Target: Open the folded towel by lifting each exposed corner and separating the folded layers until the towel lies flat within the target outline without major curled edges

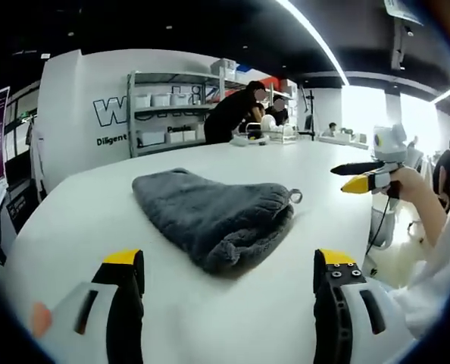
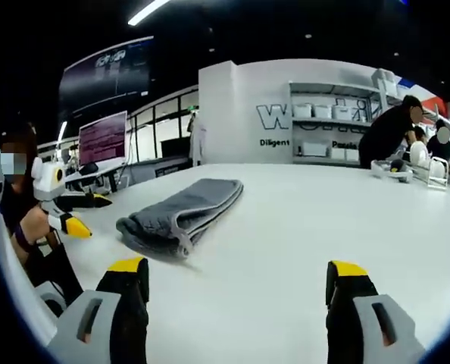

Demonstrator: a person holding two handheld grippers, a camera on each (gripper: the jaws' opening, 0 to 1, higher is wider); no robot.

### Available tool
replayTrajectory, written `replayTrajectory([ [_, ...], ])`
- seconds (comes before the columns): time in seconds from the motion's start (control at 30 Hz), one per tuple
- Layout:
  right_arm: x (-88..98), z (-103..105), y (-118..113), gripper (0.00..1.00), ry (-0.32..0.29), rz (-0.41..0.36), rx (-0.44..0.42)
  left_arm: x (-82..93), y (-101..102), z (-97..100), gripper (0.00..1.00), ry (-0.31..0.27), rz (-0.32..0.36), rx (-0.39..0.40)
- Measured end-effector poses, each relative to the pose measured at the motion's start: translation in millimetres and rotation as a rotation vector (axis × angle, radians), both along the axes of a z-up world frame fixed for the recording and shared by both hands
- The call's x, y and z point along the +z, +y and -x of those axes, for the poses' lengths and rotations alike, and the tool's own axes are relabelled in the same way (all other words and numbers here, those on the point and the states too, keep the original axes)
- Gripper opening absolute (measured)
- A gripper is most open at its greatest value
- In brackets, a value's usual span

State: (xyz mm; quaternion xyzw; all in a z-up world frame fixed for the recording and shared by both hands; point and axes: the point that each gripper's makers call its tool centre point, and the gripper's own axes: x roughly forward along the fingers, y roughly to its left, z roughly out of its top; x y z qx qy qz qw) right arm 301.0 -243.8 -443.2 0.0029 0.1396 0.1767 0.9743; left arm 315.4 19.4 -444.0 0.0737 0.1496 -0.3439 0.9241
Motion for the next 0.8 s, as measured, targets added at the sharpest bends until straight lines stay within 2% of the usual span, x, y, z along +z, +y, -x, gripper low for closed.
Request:
replayTrajectory([
  [0.23, -5.4, 2, -6, 0.99, 0.003, 0.01, -0.021, 9.2, -37, -6.7, 0.9, -0.032, -0.023, -0.066],
  [0.3, -7.7, 2, -6, 0.99, 0.01, -0.004, -0.019, 12.2, -54, -7.7, 0.89, -0.058, -0.042, -0.101],
  [0.5, -10.8, 4, -10, 0.99, 0.024, -0.009, -0.032, 18.6, -88, -10.5, 0.8, -0.137, -0.093, -0.162],
  [0.67, -6.6, 4, -9, 0.99, 0.023, 0.015, -0.024, 11.2, -94, -19.3, 0.71, -0.2, -0.217, -0.141],
  [0.7, -7.3, 5, -4, 0.99, 0.023, 0.013, -0.013, 13.0, -95, -20.7, 0.6, -0.217, -0.225, -0.13],
  [0.73, -9.7, 4, -3, 0.99, 0.029, 0.012, -0.011, 18.4, -105, -19.1, 0.56, -0.286, -0.282, -0.139],
  [0.8, -14.8, 4, -1, 0.99, 0.045, 0.012, -0.01, 19.6, -107, -21.7, 0.51, -0.325, -0.328, -0.131],
])
